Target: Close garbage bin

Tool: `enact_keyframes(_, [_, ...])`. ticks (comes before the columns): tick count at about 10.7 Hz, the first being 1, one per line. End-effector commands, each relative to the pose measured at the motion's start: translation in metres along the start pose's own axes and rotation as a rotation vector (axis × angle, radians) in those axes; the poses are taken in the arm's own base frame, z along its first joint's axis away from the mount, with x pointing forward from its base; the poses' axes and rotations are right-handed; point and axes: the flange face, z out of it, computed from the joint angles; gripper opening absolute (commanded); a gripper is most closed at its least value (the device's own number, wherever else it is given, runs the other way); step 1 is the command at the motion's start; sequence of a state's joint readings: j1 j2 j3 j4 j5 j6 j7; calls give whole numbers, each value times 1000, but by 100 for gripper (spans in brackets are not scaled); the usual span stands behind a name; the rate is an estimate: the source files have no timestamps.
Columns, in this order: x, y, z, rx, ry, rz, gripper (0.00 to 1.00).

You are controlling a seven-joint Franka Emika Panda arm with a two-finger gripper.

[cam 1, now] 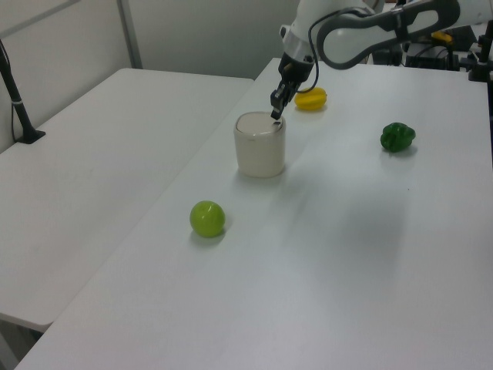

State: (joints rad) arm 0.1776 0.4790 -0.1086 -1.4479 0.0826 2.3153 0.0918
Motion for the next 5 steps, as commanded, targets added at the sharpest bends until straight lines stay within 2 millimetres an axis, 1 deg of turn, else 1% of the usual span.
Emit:
enact_keyframes(1, [-4, 9, -53, 5, -29, 129, 0])
enact_keyframes(2, [-7, 20, -70, -1, -66, 162, 0])
enact_keyframes(3, [-15, 28, -83, -16, -136, 167, 0])
enact_keyframes(4, [-24, 38, -91, -34, -210, 165, 4])
enact_keyframes(5, [-32, 48, -102, -41, -269, 176, 5])
